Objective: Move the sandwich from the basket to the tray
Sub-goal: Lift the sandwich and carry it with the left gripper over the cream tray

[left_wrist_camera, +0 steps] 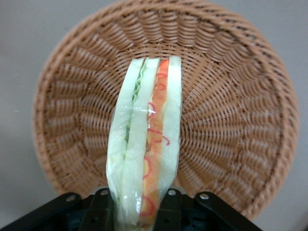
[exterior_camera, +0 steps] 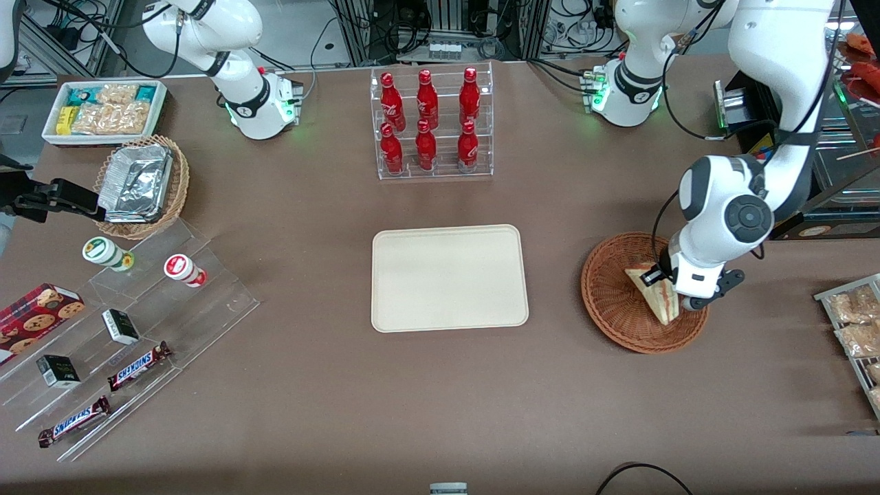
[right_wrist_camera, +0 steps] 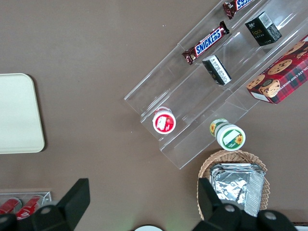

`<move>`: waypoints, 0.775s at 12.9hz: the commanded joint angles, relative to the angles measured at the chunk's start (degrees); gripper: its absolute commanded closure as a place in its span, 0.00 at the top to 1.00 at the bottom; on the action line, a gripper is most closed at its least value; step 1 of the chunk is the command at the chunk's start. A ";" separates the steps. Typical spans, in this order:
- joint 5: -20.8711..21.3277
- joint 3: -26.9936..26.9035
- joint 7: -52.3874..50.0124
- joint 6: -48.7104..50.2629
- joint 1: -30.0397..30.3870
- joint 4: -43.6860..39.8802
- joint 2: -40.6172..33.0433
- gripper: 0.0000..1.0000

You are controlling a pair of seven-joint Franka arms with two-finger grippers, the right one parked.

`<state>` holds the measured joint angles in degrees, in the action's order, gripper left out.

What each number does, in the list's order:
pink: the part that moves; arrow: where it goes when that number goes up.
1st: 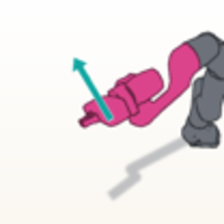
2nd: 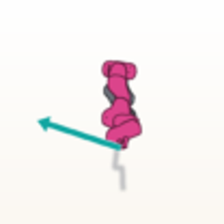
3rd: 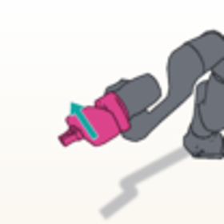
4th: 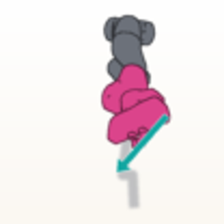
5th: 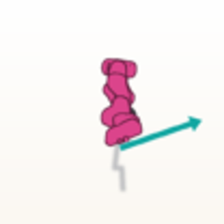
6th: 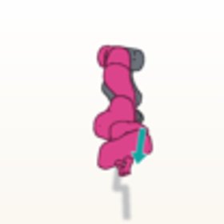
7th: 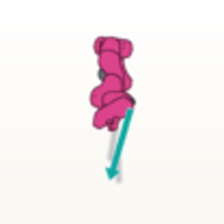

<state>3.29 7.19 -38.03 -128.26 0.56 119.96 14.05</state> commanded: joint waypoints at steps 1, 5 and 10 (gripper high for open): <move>0.84 1.33 0.59 7.48 -2.48 -5.25 -0.86 0.00; -0.12 2.91 0.23 8.91 -7.31 -8.25 -0.25 0.00; -4.33 2.92 -1.78 8.64 -18.56 -14.92 6.50 0.00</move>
<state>1.01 10.69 -38.20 -120.68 -13.99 109.70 16.22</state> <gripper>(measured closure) 0.819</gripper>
